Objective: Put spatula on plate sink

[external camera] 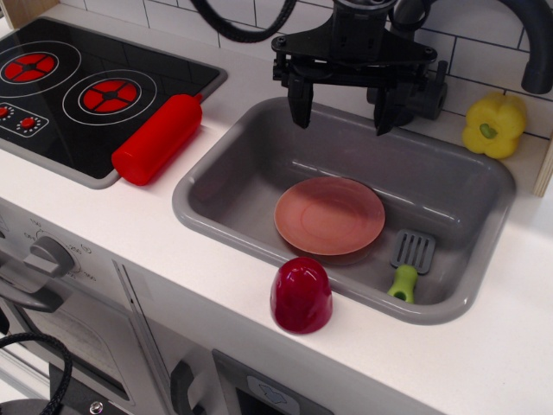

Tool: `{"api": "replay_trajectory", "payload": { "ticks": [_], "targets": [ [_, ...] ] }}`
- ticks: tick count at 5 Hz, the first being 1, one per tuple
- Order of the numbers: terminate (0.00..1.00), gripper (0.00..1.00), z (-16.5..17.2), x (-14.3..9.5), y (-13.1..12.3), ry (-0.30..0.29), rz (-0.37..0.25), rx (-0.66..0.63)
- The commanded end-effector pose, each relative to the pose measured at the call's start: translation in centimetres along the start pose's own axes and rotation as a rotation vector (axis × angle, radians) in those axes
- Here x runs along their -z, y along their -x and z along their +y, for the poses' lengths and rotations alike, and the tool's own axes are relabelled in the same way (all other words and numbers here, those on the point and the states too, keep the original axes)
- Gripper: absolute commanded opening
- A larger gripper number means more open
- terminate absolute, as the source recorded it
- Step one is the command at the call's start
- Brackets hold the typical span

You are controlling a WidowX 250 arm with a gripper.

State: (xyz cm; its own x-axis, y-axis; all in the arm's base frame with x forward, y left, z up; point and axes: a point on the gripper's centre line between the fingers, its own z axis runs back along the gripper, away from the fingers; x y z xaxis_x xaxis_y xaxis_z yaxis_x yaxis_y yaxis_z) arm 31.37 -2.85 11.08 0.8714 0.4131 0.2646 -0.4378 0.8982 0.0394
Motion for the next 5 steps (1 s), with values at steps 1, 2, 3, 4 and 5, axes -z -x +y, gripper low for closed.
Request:
{"api": "replay_trajectory", "payload": {
  "ticks": [1, 2, 3, 4, 5],
  "targets": [
    [0.00, 1.00, 0.0, 0.0, 0.0, 0.000, 0.000, 0.000],
    [0.00, 1.00, -1.2, 1.3, 1.3, 0.077, 0.072, 0.081],
    [0.00, 1.00, -2.3, 2.0, 2.3, 0.130, 0.129, 0.028],
    [0.00, 1.00, -3.2, 3.3, 3.2, 0.204, 0.197, 0.019],
    [0.00, 1.00, -4.2, 5.0, 4.8, 0.173, 0.178, 0.044]
  ]
}}
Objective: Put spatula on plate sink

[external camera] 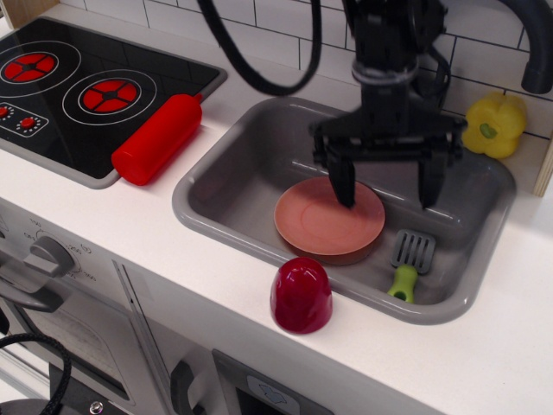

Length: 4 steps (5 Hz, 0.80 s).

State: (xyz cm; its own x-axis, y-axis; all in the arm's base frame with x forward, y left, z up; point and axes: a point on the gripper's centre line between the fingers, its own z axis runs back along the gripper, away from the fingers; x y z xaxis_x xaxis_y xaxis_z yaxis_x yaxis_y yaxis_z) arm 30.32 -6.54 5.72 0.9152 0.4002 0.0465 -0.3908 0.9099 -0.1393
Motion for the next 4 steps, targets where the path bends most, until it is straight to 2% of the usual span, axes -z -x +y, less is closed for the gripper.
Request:
{"api": "replay_trajectory", "payload": {
  "ticks": [1, 3, 4],
  "targets": [
    [0.00, 1.00, -1.2, 2.0, 1.3, -0.029, -0.056, 0.046],
    [0.00, 1.00, -1.2, 3.7, 2.3, -0.068, -0.084, 0.064],
    [0.00, 1.00, -0.9, 4.4, 2.2, -0.082, -0.071, 0.062]
  ]
}}
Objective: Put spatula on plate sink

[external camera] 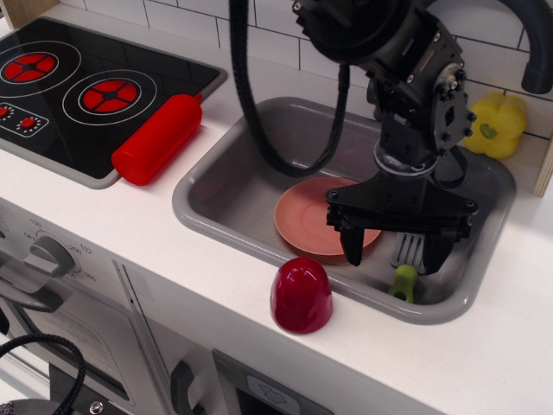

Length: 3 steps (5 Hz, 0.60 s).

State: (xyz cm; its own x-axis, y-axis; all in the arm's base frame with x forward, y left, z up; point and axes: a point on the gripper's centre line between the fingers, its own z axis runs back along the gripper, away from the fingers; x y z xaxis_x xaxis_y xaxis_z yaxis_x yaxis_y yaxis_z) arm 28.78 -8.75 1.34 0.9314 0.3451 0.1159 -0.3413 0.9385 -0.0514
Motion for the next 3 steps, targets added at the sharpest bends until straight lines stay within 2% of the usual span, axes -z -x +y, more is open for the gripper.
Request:
{"api": "replay_trajectory", "payload": {
  "ticks": [1, 2, 3],
  "targets": [
    [0.00, 1.00, -0.1, 0.6, 0.5, -0.005, -0.014, 0.021],
    [0.00, 1.00, -0.3, 1.4, 0.5, -0.007, -0.007, 0.015],
    [0.00, 1.00, -0.1, 2.8, 0.8, -0.040, 0.002, 0.012]
  ]
}}
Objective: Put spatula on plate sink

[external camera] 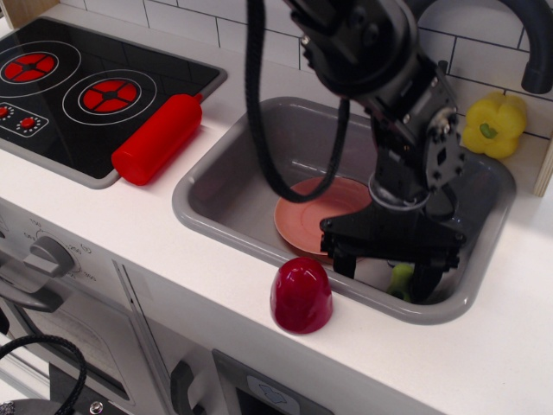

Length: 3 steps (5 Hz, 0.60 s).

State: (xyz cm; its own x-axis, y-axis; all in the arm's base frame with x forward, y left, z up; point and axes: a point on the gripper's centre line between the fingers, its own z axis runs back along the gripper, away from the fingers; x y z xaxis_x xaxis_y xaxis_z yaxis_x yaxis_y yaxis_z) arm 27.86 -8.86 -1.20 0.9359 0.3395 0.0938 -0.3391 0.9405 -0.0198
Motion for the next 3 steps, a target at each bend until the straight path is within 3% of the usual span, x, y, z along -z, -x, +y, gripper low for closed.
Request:
{"api": "replay_trajectory", "payload": {
  "ticks": [1, 2, 3],
  "targets": [
    [0.00, 1.00, -0.17, 1.34, -0.11, -0.044, -0.019, 0.017],
    [0.00, 0.00, -0.02, 1.55, 0.07, -0.041, -0.014, 0.026],
    [0.00, 0.00, -0.05, 0.67, 0.18, -0.005, -0.015, 0.021]
  ]
}}
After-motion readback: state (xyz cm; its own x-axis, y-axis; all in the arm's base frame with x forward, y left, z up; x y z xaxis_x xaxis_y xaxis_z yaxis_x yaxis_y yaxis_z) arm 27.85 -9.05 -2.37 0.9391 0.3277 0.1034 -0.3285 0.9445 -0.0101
